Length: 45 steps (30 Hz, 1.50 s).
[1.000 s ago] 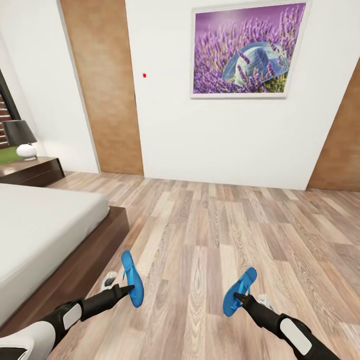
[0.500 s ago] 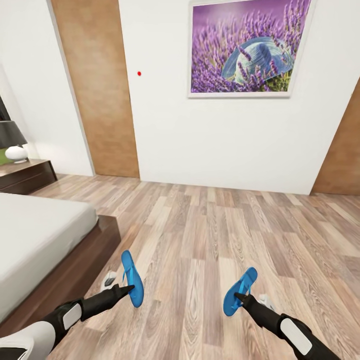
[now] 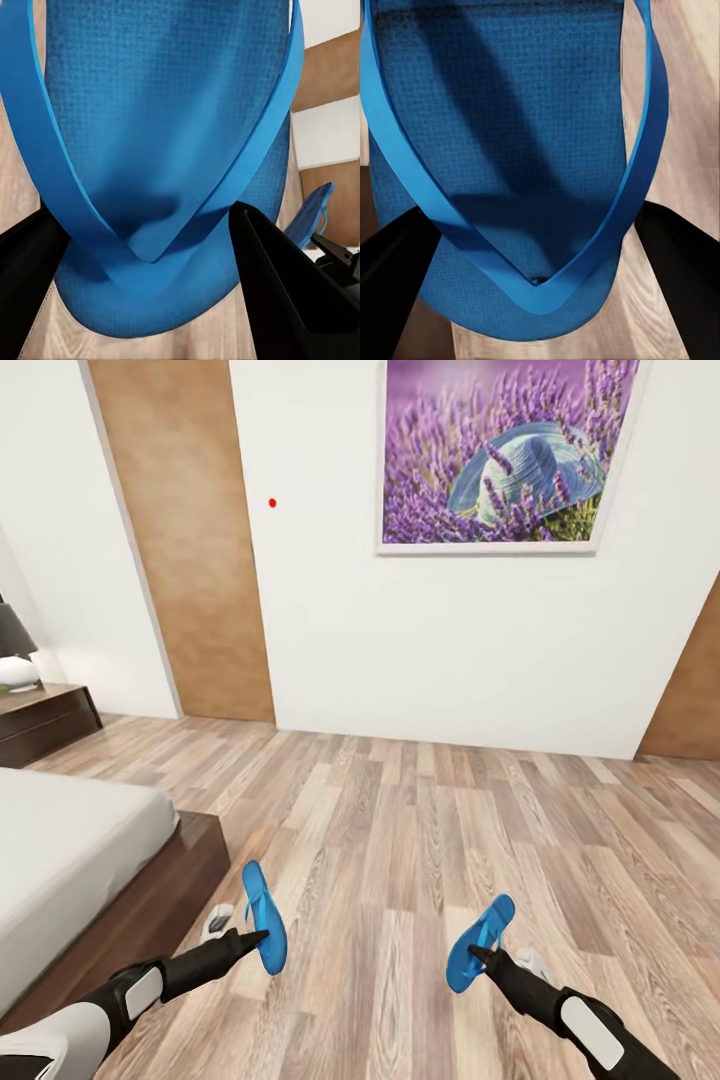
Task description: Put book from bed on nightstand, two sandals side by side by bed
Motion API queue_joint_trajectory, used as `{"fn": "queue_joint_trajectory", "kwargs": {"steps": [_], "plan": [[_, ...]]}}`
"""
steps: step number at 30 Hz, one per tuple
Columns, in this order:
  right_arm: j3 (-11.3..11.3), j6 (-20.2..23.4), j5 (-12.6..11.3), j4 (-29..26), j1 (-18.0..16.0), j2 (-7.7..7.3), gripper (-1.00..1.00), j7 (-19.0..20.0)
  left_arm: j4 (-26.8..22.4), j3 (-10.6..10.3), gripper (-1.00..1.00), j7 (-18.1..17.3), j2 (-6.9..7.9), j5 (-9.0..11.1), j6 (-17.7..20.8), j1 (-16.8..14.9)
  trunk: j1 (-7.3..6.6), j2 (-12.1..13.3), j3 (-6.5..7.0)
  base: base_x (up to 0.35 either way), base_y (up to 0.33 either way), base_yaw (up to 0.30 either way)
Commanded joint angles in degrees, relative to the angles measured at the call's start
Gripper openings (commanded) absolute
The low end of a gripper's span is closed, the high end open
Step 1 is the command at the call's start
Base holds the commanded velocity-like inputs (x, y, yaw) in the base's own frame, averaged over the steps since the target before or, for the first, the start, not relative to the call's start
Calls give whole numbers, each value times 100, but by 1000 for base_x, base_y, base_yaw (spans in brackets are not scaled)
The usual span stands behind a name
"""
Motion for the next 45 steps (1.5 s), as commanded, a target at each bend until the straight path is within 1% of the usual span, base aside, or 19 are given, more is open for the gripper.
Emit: {"fn": "queue_joint_trajectory", "kwargs": {"steps": [1,16,25,36,45], "plan": [[24,12,-48,0,-5,-6,-100,15,-3,-30,-100,-13,3,66,47,-3,2,-2,-5,342,0,0],[24,5,-54,-1,-6,-14,-100,40,-3,-30,-100,-13,3,66,47,-3,2,-2,-5,342,0,0],[24,3,-56,-1,-6,-7,-100,33,-3,-30,-100,-13,3,66,47,-3,2,-2,-5,342,-10,74],[24,3,-56,-1,-7,-7,-100,36,-3,-30,-100,-13,2,66,47,-3,2,-2,-5,342,-102,24],[16,-5,-56,1,-4,-7,-100,13,-3,-30,-100,-13,2,66,47,-3,2,-2,-5,319,-165,197]]}}
